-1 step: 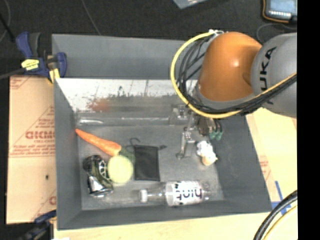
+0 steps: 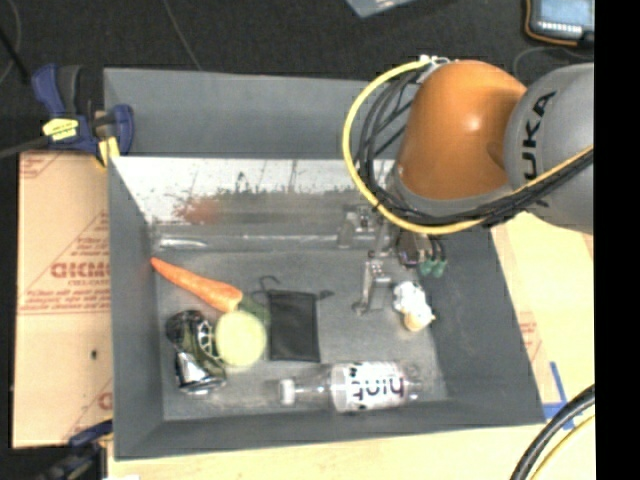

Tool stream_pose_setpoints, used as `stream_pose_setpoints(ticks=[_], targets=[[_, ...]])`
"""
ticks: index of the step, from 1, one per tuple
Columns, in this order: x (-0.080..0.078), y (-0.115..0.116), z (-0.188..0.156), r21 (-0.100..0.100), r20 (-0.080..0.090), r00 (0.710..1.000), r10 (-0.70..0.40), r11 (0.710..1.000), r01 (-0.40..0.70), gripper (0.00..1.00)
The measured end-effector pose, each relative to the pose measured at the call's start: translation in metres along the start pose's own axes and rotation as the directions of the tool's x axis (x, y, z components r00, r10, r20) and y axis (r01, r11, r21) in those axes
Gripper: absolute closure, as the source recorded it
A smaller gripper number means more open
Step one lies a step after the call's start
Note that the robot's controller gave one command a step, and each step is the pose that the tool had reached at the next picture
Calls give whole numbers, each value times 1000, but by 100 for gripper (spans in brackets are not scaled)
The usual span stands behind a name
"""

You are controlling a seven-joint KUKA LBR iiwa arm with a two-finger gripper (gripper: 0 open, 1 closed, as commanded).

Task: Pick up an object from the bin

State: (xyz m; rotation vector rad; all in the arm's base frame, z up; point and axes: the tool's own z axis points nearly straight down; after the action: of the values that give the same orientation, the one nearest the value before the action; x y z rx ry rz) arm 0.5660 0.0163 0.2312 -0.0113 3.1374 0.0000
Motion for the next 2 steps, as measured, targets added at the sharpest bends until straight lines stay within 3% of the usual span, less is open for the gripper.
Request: stream_pose_setpoints(ticks=[1, 2], targets=[[9, 22, 61, -1, 3, 1000, 19, 1000, -19, 0], [32, 44, 83, 1, -7, 977, 214, 977, -214, 0]])
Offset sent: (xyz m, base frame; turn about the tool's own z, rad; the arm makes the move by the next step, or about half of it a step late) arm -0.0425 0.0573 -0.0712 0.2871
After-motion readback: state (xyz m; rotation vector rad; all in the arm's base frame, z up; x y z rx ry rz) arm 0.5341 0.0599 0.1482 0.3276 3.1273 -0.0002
